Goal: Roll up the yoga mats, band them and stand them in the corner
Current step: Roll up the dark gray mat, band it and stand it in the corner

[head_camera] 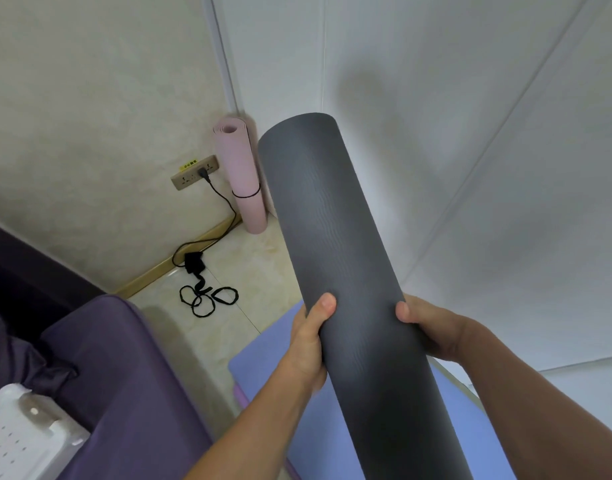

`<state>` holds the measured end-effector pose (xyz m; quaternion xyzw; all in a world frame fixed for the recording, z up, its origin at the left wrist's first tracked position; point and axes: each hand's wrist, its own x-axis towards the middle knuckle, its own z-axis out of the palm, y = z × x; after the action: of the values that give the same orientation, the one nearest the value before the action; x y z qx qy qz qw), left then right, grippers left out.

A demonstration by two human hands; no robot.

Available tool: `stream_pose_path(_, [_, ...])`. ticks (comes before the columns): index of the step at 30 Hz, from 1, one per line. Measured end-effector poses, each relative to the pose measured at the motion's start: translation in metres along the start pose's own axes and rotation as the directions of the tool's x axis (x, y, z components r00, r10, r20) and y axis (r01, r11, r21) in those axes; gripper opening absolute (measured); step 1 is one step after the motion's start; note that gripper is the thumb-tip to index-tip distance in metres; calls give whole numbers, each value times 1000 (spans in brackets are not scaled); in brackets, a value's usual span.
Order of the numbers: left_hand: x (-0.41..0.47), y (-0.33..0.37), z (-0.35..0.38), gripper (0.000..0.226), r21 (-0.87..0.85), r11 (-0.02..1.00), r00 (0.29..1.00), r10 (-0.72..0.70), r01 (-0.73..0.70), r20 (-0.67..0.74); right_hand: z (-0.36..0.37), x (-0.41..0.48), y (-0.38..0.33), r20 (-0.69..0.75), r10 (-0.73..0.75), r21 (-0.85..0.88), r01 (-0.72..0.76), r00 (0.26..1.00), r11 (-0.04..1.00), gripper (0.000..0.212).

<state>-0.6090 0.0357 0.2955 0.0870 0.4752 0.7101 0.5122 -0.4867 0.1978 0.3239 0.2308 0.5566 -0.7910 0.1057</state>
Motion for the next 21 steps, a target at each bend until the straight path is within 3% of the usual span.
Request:
stream_pose_path(4, [1,-1,2,87,-72,997,998,16,-12,56,3,10,-2,-31,-55,-11,55,998,998,117])
stream_pose_path(10, [18,-4,-12,111,-100,993,997,52,-57,-48,4,34,-11,-94,-91,-62,85,991,994,107])
stream_pose_path(14, [33,1,-29,113,-121,991,997,42,-49,-62,10,58,-22,-152,-78,-134,58,985,989,84])
stream_pose_path(21, [95,15,-97,85,8,995,971,-98,102,-220,16,134,-29,-330,-124,-266,34,936,963,95])
